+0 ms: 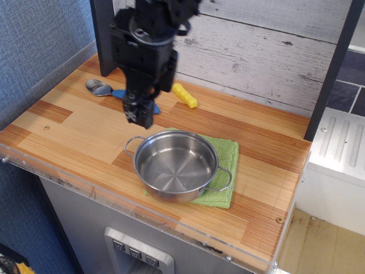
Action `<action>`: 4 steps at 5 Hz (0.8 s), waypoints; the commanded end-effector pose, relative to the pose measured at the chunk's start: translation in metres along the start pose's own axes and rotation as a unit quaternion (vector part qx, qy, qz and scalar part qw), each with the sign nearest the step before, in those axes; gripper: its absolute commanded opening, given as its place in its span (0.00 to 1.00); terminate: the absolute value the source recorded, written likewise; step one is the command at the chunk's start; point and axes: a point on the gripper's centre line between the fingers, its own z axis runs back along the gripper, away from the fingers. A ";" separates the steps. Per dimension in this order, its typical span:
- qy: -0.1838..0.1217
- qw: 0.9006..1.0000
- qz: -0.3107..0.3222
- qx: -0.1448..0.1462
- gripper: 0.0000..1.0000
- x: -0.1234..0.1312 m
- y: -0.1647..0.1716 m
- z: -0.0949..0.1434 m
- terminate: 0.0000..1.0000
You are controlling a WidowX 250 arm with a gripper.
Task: Move blue spoon to lower left corner
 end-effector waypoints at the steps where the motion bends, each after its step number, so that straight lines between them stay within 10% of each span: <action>1: 0.024 1.000 0.013 0.000 1.00 0.031 -0.024 -0.022 0.00; 4: 0.060 0.998 -0.033 0.015 1.00 0.042 -0.054 -0.077 0.00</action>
